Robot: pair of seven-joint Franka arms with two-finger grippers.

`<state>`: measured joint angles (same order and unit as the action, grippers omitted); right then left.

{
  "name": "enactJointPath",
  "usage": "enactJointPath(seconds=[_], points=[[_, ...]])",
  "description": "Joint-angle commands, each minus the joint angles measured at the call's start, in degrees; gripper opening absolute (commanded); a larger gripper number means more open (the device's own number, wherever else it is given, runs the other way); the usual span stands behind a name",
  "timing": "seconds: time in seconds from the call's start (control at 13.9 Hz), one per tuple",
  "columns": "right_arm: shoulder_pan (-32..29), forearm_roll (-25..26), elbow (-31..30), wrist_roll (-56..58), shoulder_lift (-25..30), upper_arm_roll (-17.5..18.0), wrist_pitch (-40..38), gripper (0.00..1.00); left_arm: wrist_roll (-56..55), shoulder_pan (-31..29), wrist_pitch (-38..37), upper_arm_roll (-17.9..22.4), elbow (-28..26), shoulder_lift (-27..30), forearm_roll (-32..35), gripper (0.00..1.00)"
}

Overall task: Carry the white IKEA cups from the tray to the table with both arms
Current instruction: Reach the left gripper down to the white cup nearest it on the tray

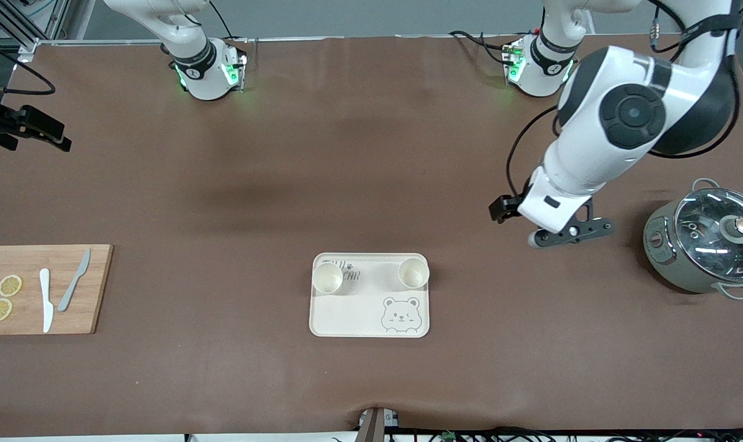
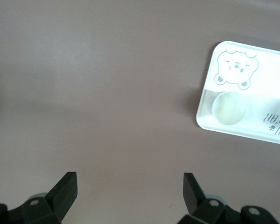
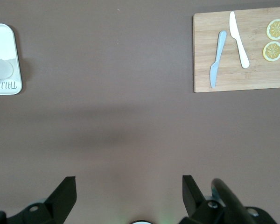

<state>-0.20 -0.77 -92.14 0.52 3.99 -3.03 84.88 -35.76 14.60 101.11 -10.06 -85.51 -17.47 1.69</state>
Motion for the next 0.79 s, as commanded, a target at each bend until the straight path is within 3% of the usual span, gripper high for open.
enactJointPath(seconds=[0.0, 0.43, 0.72], points=[[-0.41, 0.51, 1.26, 0.45, -0.47, 0.21, -0.76, 1.00, -4.65, 1.73, 1.45, 0.21, 1.58, -2.21, 0.59, 1.00], [-0.41, 0.51, 1.26, 0.45, -0.56, 0.21, -0.76, 1.00, -12.75, 7.54, 1.46, 0.21, 1.49, -3.97, 0.77, 1.00], [-0.42, 0.51, 1.26, 0.45, -0.56, 0.21, -0.76, 1.00, -16.87, 10.08, 2.85, 0.30, 1.58, -8.35, 0.86, 1.00]])
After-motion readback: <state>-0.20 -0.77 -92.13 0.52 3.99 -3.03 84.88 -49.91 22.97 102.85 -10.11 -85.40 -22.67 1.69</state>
